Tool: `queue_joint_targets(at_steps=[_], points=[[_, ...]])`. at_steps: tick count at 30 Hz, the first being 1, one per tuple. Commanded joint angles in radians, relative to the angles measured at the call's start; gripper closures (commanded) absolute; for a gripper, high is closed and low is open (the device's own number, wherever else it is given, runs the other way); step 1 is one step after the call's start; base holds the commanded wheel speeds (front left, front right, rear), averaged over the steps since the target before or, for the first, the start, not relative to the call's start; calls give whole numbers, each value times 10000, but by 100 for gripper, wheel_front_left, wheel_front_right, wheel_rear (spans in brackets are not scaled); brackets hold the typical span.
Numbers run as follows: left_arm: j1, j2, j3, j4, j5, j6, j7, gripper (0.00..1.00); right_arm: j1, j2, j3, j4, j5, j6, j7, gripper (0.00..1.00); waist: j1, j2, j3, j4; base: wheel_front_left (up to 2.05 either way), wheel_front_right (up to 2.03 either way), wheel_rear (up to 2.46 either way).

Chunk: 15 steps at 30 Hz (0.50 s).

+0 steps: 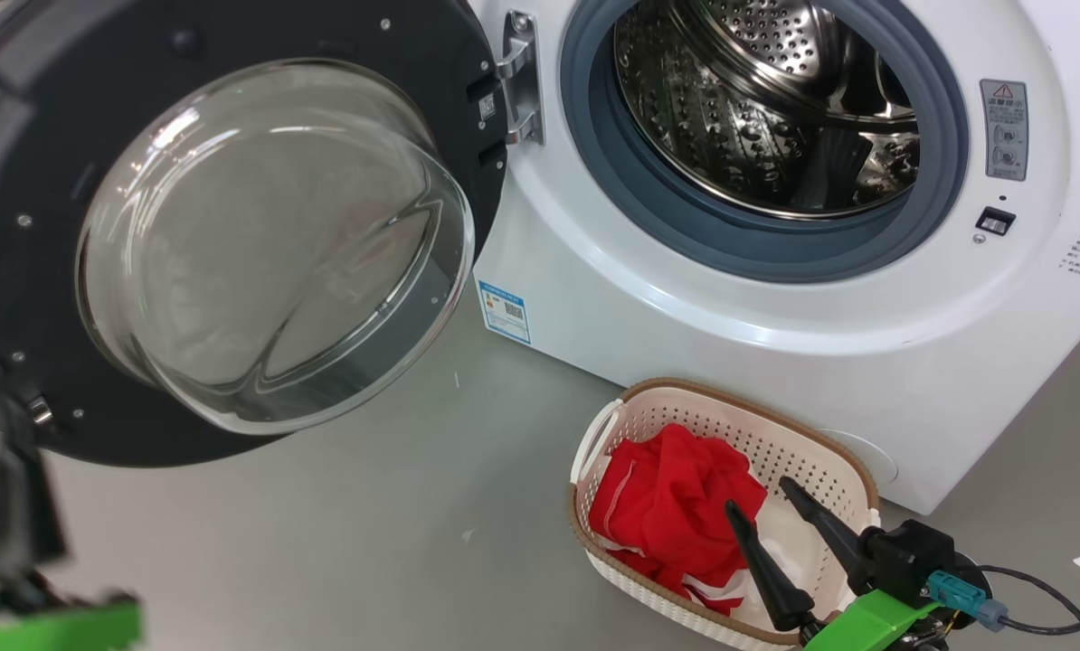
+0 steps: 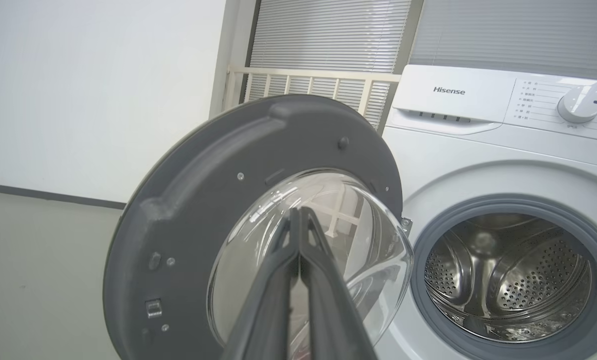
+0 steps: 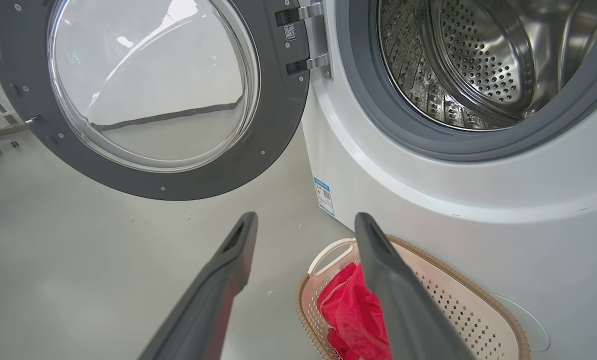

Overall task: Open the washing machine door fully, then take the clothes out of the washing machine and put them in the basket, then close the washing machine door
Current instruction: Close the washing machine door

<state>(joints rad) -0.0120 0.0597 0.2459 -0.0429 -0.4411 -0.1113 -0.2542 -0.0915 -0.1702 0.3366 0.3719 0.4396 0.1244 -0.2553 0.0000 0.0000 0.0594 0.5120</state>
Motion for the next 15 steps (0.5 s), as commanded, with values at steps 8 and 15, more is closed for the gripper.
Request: queue_joint_targets(at_steps=[8,15], points=[[-3237,2337,1210,134,-760,-183,-76,100,124,131,-198,-358,-232,63,-65,0,0,0,279,-8,0,0,0],[-5694,4230,1091,2120,-2485,-191,-76,100,150,223,-380,-454,-428,63,-65,0,0,0,600,-8,0,0,0]])
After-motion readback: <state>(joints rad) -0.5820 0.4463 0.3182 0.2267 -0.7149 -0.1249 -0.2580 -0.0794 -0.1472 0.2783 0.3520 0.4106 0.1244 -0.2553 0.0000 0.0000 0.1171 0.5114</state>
